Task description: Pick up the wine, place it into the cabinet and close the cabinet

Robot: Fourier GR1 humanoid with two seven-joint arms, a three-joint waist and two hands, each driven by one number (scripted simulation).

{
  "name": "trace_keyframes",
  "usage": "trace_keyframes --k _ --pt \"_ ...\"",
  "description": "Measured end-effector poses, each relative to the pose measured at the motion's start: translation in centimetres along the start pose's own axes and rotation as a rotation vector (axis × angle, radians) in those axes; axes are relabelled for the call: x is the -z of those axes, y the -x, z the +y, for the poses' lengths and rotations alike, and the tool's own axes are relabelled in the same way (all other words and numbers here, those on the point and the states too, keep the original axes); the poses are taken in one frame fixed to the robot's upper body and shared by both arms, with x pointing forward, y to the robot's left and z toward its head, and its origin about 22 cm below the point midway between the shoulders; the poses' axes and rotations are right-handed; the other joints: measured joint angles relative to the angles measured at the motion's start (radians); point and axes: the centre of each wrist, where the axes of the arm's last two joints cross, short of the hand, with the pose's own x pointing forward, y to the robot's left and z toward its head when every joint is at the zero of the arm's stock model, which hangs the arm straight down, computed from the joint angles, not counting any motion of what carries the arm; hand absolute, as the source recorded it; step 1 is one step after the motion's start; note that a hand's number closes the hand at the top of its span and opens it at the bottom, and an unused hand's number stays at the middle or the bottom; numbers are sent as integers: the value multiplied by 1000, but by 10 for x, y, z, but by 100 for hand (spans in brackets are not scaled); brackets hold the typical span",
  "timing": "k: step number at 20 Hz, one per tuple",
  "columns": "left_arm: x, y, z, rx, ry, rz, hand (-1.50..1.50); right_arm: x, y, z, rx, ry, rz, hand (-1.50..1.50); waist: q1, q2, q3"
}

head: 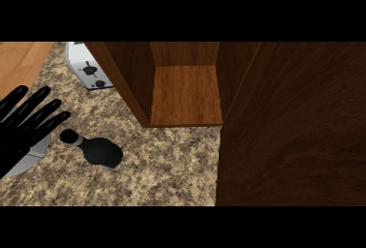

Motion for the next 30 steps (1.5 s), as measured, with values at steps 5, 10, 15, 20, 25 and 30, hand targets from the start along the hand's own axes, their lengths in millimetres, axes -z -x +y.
trace_keyframes --k 5,10,15,20,25,30 --pt "-17 -55 21 -61 24 28 -150 -8 -5 1 3 5 49 -150 10 -1 1" --pt "-25 -99 34 -87 34 28 -150 -8 -9 0 -6 10 77 -150 13 0 1" --pt "-31 -127 38 -103 31 32 -150 -8 -11 5 12 15 94 -150 11 -1 1" --pt "-39 -136 44 -109 9 26 -150 -6 -13 8 15 7 94 -150 9 -1 1" --pt "-46 -142 51 -109 -24 3 -150 -7 -13 10 18 9 98 -150 5 0 1" --pt "-48 -142 59 -88 -48 -15 -150 -7 -13 11 19 14 97 -150 3 1 1"
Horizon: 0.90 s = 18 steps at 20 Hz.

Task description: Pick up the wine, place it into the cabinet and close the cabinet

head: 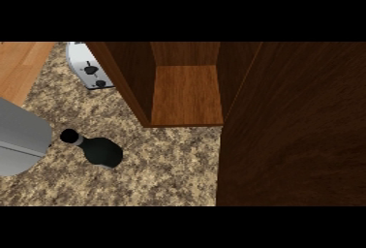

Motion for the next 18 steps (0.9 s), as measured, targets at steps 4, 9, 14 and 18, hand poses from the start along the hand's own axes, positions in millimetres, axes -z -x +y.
trace_keyframes --k 4,9,14,18 --pt "4 10 8 29 -41 9 -150 2 -2 -2 -9 19 -11 -150 -1 2 0" --pt "13 26 20 61 -70 52 -150 6 -3 -4 -15 26 -15 -150 0 3 0" --pt "13 44 29 154 -77 89 -150 4 -1 -6 -17 25 -17 -150 0 -5 13" --pt "18 66 36 177 -76 128 -150 4 0 -6 -10 23 -23 -150 -3 -5 13"
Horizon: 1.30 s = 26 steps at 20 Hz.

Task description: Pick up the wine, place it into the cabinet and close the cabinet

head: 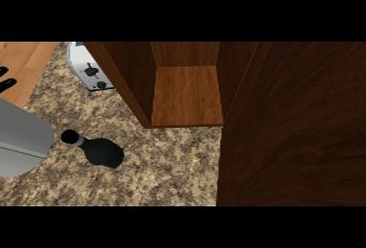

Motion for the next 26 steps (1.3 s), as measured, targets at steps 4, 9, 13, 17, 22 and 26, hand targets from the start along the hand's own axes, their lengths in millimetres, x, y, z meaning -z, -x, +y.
trace_keyframes --k 4,9,13,17,22,26 --pt "11 29 5 6 -14 29 -150 -1 1 0 6 -6 -2 -150 -4 2 -1" --pt "14 62 14 39 -91 19 -150 -2 4 -1 9 -9 -11 -150 -8 5 -3" --pt "22 95 19 44 -133 18 -150 -4 4 -3 4 -13 -15 -150 -8 9 -9" --pt "28 128 26 38 -144 37 -150 -8 7 -5 -2 -20 -15 -150 -10 12 -12" --pt "23 154 38 17 -136 77 -150 -12 8 -9 -10 -20 -13 -150 -11 14 -14" --pt "29 177 38 -6 -122 109 -150 -12 6 -13 -22 -16 -16 -150 -9 14 -15"
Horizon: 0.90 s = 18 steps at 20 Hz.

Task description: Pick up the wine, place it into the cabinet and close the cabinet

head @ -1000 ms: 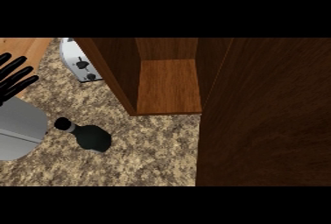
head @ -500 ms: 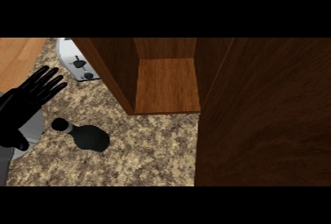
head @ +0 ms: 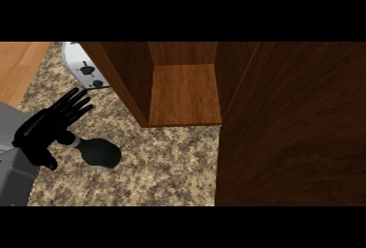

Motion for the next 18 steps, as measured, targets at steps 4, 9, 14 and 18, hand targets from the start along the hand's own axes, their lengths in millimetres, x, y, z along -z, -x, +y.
trace_keyframes --k 4,9,14,18 --pt "2 23 -1 -35 18 43 -150 2 3 2 20 -12 -6 -150 -1 2 -1" --pt "2 45 -2 -79 19 99 -150 0 3 2 27 -17 -4 -150 -1 1 -1" --pt "-1 60 -2 -119 14 152 -150 0 4 3 38 -26 -10 -150 -7 3 -2" --pt "-2 73 -6 -134 16 174 -150 1 5 5 48 -25 -21 -150 -8 4 -3"
